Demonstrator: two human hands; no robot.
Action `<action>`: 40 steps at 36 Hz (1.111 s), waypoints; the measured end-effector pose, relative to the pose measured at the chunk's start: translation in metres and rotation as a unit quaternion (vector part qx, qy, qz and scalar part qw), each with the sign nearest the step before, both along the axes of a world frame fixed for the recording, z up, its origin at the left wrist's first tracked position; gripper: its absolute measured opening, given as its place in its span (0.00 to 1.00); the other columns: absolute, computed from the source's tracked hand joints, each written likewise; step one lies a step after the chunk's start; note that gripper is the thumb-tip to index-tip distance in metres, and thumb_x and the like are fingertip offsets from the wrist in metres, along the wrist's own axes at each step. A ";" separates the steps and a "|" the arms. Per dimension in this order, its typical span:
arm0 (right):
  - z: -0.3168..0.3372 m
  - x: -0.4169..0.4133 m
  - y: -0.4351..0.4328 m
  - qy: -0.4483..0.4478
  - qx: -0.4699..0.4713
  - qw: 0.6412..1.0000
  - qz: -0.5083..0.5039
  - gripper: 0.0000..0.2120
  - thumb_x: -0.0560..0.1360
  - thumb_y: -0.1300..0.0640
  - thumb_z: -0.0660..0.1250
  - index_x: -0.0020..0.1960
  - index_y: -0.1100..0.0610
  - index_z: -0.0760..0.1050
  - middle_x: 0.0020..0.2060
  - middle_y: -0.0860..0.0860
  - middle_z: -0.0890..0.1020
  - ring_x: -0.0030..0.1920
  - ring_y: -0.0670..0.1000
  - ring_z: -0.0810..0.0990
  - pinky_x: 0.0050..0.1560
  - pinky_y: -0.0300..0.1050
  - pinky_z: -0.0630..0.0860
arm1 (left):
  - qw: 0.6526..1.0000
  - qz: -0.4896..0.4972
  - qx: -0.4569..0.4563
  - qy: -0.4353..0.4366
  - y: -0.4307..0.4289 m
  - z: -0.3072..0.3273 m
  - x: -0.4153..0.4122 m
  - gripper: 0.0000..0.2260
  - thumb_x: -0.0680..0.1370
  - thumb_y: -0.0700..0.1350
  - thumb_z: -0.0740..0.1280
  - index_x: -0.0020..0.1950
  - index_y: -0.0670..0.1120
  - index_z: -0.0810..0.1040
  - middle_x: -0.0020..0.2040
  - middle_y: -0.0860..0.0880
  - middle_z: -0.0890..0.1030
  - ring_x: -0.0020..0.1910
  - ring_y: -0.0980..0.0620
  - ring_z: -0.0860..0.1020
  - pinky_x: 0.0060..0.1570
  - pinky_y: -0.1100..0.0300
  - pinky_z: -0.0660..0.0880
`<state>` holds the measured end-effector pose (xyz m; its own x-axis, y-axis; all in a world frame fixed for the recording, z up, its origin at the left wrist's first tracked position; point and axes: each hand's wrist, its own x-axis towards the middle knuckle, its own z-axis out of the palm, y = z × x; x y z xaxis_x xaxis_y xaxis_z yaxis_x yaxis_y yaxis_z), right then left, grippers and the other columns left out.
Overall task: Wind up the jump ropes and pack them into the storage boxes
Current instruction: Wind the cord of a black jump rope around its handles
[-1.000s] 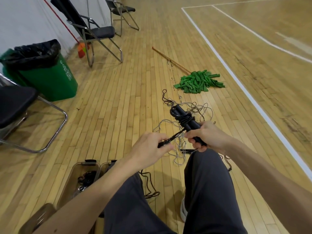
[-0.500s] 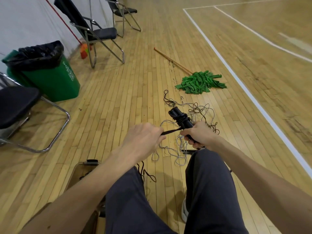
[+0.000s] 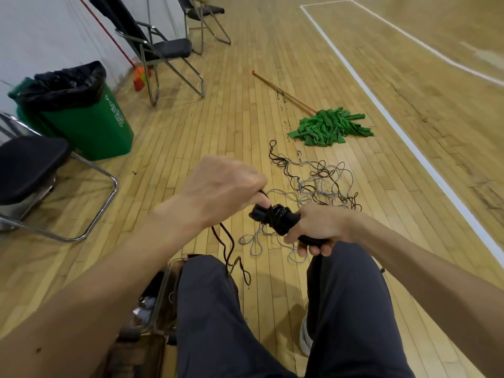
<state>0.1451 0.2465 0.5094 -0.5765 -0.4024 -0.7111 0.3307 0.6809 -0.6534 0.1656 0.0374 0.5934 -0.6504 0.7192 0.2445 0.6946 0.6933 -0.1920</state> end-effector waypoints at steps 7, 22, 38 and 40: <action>0.022 0.022 -0.018 -0.019 0.026 0.992 0.119 0.07 0.79 0.57 0.68 0.47 0.60 0.75 0.29 0.53 0.76 0.25 0.49 0.69 0.25 0.40 0.66 | 0.999 -0.045 -0.007 0.023 -0.010 0.017 0.000 0.26 0.72 0.66 0.63 0.31 0.44 0.73 0.25 0.53 0.68 0.22 0.53 0.67 0.25 0.66 0.54; 0.042 0.059 -0.033 0.037 -0.027 0.975 0.216 0.13 0.78 0.57 0.68 0.36 0.56 0.74 0.30 0.55 0.75 0.25 0.52 0.69 0.28 0.45 0.67 | 0.993 -0.047 0.102 -0.039 -0.006 0.003 -0.018 0.30 0.62 0.76 0.63 0.30 0.48 0.69 0.24 0.57 0.65 0.23 0.56 0.62 0.25 0.64 0.57; 0.053 0.078 -0.032 0.124 -0.084 0.971 0.184 0.19 0.77 0.57 0.68 0.30 0.60 0.70 0.24 0.55 0.74 0.24 0.52 0.69 0.33 0.45 0.70 | 0.893 0.067 0.301 -0.327 -0.010 -0.034 -0.017 0.23 0.57 0.64 0.77 0.31 0.45 0.78 0.26 0.51 0.74 0.26 0.56 0.68 0.27 0.66 0.63; 0.054 0.078 -0.028 0.126 -0.111 0.973 0.157 0.18 0.77 0.60 0.68 0.30 0.59 0.69 0.22 0.50 0.73 0.22 0.48 0.68 0.29 0.41 0.68 | 0.879 0.072 0.331 -0.334 -0.014 -0.045 -0.020 0.25 0.59 0.67 0.76 0.31 0.45 0.79 0.27 0.46 0.75 0.26 0.55 0.70 0.27 0.64 0.65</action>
